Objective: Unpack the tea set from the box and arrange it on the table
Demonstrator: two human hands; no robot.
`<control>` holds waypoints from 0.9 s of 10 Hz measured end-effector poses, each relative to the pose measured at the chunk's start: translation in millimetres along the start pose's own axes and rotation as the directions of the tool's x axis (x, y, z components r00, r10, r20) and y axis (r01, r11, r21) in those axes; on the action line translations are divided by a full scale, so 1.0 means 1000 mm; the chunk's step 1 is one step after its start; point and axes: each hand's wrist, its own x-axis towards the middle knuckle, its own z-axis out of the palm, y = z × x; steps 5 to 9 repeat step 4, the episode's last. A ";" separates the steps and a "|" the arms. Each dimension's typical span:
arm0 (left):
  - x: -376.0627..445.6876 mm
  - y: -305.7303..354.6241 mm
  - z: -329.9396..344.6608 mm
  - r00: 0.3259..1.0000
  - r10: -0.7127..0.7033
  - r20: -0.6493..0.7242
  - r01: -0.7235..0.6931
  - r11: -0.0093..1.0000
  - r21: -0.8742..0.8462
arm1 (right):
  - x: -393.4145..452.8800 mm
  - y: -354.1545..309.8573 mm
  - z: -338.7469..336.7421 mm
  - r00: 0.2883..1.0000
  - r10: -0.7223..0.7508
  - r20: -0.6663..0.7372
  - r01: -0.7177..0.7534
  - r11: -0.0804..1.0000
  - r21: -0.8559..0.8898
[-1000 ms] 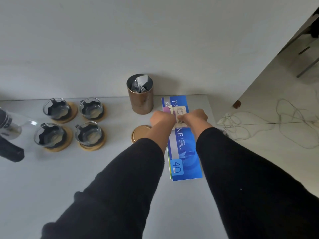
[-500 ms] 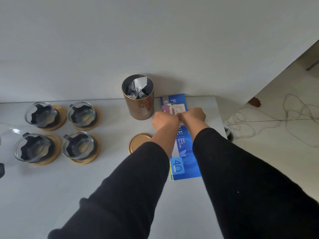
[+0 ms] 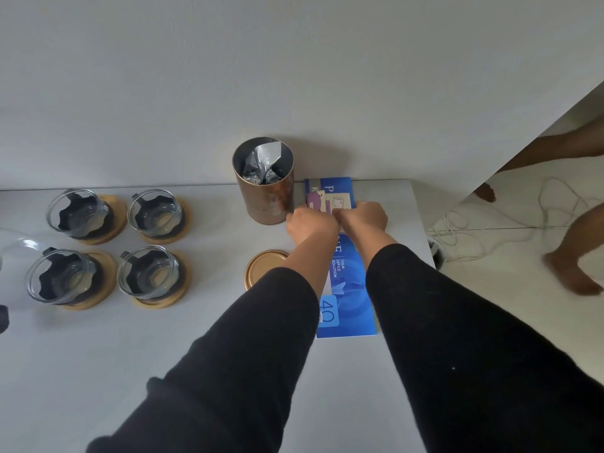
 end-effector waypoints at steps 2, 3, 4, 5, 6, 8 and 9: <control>-0.020 -0.003 -0.001 1.000 0.006 -0.010 -0.006 1.000 0.031 | -0.024 0.001 -0.017 0.999 -0.028 -0.032 0.031 0.996 0.084; -0.041 -0.004 -0.012 1.000 0.012 -0.022 -0.011 1.000 0.009 | -0.049 -0.006 -0.032 0.999 -0.035 -0.033 0.039 0.986 0.160; -0.062 -0.003 -0.028 0.997 0.052 -0.059 -0.052 0.999 -0.013 | -0.076 -0.014 -0.042 0.994 -0.096 -0.051 0.104 0.974 0.200; -0.062 -0.003 -0.028 0.997 0.052 -0.059 -0.052 0.999 -0.013 | -0.076 -0.014 -0.042 0.994 -0.096 -0.051 0.104 0.974 0.200; -0.062 -0.003 -0.028 0.997 0.052 -0.059 -0.052 0.999 -0.013 | -0.076 -0.014 -0.042 0.994 -0.096 -0.051 0.104 0.974 0.200; -0.062 -0.003 -0.028 0.997 0.052 -0.059 -0.052 0.999 -0.013 | -0.076 -0.014 -0.042 0.994 -0.096 -0.051 0.104 0.974 0.200; -0.062 -0.003 -0.028 0.997 0.052 -0.059 -0.052 0.999 -0.013 | -0.076 -0.014 -0.042 0.994 -0.096 -0.051 0.104 0.974 0.200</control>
